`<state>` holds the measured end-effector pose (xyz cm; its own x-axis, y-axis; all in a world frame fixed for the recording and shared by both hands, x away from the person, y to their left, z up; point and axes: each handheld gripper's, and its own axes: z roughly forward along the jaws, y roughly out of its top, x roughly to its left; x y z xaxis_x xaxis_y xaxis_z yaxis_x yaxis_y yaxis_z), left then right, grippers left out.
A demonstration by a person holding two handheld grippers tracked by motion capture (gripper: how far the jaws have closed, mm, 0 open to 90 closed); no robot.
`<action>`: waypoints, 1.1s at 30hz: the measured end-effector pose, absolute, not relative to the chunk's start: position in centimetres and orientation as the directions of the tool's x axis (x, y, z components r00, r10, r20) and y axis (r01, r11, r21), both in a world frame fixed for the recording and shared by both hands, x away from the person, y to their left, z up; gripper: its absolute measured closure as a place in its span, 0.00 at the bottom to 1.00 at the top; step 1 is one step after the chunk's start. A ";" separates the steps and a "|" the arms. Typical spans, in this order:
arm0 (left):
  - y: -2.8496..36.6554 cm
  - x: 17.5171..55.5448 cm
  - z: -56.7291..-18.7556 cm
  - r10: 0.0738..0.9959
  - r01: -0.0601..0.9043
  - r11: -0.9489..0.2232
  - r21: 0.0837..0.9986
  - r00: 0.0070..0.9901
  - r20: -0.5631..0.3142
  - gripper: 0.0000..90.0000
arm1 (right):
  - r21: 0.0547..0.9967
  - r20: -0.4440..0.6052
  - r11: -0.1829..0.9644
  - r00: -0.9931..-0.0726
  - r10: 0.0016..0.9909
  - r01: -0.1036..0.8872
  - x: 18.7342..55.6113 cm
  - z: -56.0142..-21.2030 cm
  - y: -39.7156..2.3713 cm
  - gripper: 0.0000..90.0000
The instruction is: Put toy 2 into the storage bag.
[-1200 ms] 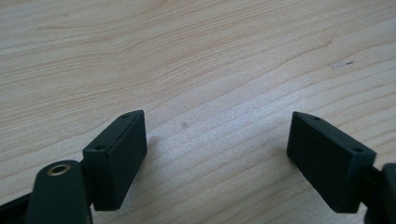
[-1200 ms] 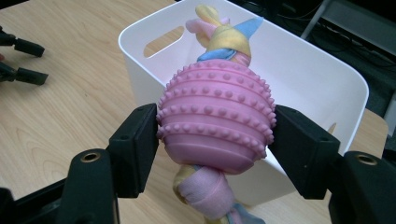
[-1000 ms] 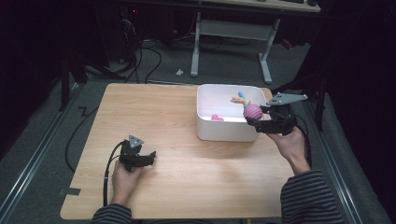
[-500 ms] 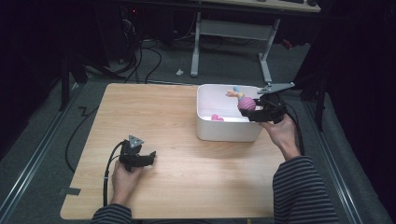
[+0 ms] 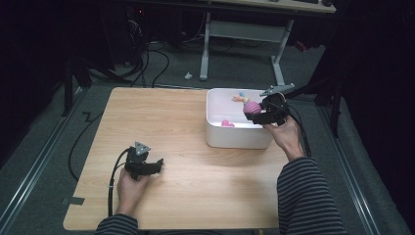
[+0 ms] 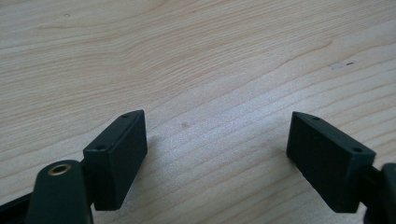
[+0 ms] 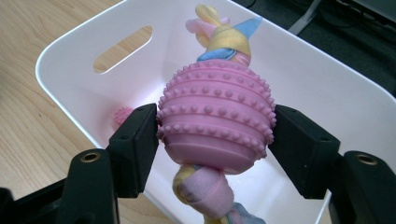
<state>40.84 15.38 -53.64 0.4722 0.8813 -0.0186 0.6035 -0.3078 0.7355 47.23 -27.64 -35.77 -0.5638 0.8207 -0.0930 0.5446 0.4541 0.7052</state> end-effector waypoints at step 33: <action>15.4 40.8 -53.6 0.882 0.603 -0.310 0.735 0.472 -0.015 0.23 | 0.666 -0.029 0.470 -0.610 0.792 0.579 47.3 -37.9 -26.7 0.38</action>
<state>40.83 15.35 -53.64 0.4716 0.8817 -0.0151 0.6030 -0.3099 0.7351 47.26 -26.70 -37.92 -0.6100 0.7919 -0.0288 0.5788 0.4701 0.6663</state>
